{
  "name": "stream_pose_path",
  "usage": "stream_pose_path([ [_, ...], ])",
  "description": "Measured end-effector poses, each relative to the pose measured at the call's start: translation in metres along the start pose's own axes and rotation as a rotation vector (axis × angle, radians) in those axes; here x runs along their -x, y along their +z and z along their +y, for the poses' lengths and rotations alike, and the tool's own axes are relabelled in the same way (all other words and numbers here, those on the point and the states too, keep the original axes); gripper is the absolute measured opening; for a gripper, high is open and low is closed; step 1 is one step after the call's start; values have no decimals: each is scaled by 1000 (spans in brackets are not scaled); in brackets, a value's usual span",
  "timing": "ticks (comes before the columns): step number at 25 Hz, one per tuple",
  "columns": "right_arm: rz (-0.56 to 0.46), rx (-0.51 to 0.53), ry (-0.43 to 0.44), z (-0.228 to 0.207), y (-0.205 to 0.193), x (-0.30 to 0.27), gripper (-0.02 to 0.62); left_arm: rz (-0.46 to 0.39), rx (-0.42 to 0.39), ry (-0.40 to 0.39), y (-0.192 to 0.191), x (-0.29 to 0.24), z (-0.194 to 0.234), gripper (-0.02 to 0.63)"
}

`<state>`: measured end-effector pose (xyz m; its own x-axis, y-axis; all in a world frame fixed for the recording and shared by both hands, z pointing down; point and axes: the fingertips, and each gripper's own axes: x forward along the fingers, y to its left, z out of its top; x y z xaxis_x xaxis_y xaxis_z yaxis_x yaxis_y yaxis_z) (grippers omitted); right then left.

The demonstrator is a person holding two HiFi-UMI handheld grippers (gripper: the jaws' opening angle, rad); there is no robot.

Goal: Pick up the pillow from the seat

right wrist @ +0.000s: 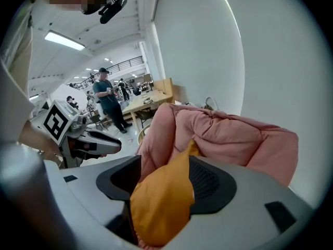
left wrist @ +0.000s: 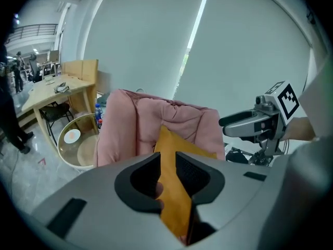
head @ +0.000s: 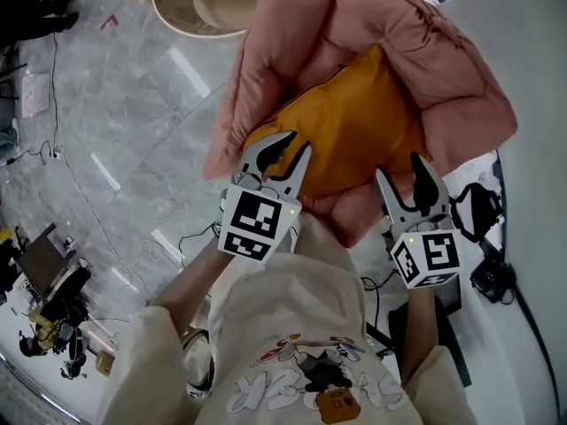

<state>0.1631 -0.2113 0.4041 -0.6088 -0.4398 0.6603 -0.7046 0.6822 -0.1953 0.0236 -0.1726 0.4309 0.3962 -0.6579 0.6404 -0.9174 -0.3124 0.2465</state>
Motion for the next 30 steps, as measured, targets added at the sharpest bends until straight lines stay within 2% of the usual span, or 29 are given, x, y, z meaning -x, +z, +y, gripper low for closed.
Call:
stream_pose_path([
  [3,25,5,-7,-5,-3,-14,301,19,-1,-39,-6,-16,3,99],
  [8,68,17,-13,-14,-10,-34,343,39,5,-72,-14,-33,12,101],
  [11,80,34,-16,-19,-13,-46,402,47,3,-92,-21,-44,15,135],
  [16,99,54,-12,-24,-22,-63,450,86,18,-110,-39,-62,18,193],
  [22,134,99,-1,-34,-40,-83,507,122,2,-182,-58,-92,13,380],
  [26,151,96,-6,-42,-46,-95,517,138,11,-193,-71,-105,18,399],
  [30,166,104,-11,-53,-54,-109,520,148,19,-202,-89,-120,23,449],
])
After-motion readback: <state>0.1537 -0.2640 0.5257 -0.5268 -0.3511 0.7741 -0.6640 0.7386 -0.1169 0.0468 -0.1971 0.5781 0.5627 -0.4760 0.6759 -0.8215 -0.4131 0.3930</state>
